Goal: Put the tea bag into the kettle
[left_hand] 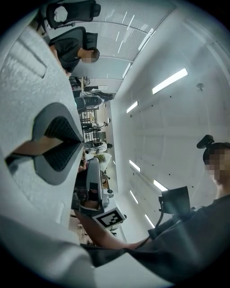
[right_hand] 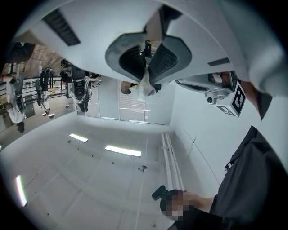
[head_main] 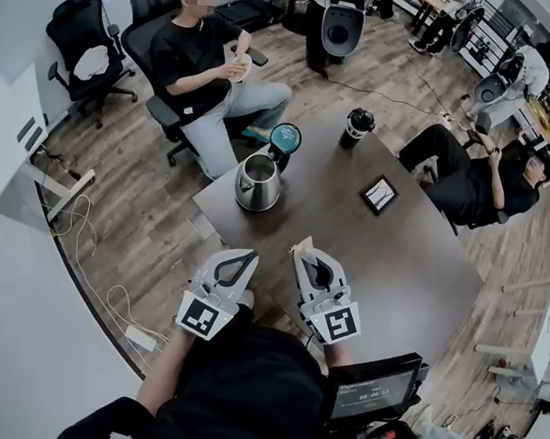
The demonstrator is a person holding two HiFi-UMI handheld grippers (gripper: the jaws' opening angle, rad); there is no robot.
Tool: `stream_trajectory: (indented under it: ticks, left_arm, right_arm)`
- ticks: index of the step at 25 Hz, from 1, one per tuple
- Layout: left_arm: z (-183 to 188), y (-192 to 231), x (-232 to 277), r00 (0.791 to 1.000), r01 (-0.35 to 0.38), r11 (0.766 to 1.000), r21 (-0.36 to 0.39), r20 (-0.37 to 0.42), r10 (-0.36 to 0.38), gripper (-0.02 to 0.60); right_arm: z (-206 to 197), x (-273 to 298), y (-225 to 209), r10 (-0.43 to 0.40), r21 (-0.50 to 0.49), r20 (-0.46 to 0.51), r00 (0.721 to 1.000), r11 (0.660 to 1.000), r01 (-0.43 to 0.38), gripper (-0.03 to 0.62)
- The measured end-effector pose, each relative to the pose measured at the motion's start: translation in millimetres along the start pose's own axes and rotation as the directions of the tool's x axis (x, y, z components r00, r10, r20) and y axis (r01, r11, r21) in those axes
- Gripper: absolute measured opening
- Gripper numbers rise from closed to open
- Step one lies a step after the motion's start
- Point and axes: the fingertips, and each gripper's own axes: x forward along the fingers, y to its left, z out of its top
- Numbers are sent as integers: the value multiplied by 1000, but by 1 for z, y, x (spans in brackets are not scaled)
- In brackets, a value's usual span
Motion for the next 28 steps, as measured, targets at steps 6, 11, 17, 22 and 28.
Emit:
stream_trajectory:
  ticks: [6, 11, 17, 22, 28]
  left_arm:
    - [-16, 17, -15, 999, -37, 998, -53, -33, 35, 2]
    - [-19, 27, -15, 999, -38, 997, -71, -36, 35, 2]
    - [-22, 35, -13, 999, -26, 997, -67, -28, 24, 2]
    - [-29, 38, -11, 999, -19, 997, -71, -29, 17, 2]
    - [-32, 43, -10, 1000, -9, 998, -67, -22, 8, 2]
  right_arm:
    - [-6, 25, 18, 41, -4, -8, 999, 999, -41, 31]
    - [-9, 37, 21, 46, -4, -11, 999, 999, -46, 32]
    - [-16, 43, 23, 41, 8, -38, 998, 999, -41, 32]
    - [-24, 46, 22, 37, 16, -44, 998, 999, -37, 31]
    - [-29, 51, 20, 30, 19, -56, 998, 999, -29, 31]
